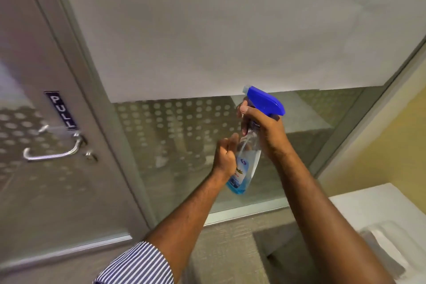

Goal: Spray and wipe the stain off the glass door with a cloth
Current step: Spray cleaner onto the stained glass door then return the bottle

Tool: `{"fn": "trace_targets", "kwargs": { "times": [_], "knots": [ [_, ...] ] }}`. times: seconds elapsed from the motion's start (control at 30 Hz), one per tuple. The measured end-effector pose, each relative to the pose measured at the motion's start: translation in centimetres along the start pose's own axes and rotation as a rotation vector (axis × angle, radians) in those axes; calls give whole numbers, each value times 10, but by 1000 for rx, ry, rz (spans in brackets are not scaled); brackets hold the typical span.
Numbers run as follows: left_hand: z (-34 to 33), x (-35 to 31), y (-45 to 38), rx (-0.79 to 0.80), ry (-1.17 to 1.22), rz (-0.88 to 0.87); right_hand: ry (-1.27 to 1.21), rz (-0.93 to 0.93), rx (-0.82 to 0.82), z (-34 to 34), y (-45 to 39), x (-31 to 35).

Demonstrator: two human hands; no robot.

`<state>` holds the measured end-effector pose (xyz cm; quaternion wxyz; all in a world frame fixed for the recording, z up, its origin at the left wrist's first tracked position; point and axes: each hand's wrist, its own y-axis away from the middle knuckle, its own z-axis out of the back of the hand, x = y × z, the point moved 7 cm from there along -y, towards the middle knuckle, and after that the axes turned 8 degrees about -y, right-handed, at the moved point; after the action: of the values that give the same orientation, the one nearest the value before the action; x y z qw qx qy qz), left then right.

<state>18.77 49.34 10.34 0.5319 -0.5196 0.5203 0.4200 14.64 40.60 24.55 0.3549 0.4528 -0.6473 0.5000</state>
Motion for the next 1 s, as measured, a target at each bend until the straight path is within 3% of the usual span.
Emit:
{"fn": "trace_targets", "kwargs": {
  "times": [0.27, 0.43, 0.6, 0.73, 1.0],
  "knots": [
    [186, -65, 30, -72, -19, -84, -110, 54, 257, -193, 9, -9],
    [310, -102, 58, -319, -108, -127, -220, 24, 442, -315, 10, -19],
    [413, -145, 80, -348, -197, -220, -330, -3, 643, -430, 17, -39],
    [495, -164, 96, -472, -251, -283, -426, -73, 781, -512, 26, -60],
    [657, -183, 99, -634, -294, -203, -511, -66, 853, -664, 13, -98]
  ]
}}
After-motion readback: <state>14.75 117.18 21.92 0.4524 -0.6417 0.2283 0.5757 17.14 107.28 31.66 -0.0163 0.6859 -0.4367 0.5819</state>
